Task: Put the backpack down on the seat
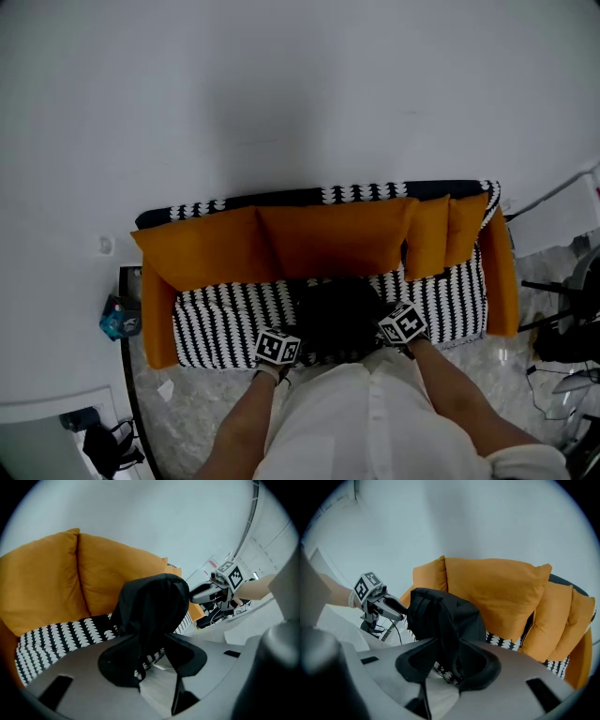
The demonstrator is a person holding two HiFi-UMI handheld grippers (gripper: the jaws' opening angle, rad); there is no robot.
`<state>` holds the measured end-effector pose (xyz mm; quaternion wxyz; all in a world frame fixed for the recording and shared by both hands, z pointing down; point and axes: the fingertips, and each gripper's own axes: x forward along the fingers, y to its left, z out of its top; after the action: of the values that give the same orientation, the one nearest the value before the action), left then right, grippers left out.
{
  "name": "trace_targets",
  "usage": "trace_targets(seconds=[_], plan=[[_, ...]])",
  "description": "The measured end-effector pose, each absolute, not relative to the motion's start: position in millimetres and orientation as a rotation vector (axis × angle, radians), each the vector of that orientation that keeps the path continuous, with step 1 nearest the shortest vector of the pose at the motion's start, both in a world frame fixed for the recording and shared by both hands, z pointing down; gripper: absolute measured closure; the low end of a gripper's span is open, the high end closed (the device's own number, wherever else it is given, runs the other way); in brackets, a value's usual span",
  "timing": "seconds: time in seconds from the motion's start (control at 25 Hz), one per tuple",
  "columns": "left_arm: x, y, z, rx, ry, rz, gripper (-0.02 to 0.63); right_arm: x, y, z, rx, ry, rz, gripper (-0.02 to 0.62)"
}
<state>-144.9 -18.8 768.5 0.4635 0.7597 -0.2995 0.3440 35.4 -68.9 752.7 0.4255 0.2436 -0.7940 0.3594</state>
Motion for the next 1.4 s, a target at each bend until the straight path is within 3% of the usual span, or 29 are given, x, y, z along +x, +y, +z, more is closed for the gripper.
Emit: trace_targets(seconds=[0.6, 0.96, 1.4], plan=[[-130, -65, 678, 2.114, -0.817, 0.589, 0.47, 25, -91, 689, 0.699, -2.199, 0.844, 0.459], [-131, -110, 580, 2.278, -0.988, 0.216, 0.518, 19, -125, 596, 0.84, -2.491, 0.699, 0.563], [-165, -137, 478, 2.452, -1.154, -0.049, 0.583, 14, -152, 503, 0.939, -2.702, 0.523, 0.577]])
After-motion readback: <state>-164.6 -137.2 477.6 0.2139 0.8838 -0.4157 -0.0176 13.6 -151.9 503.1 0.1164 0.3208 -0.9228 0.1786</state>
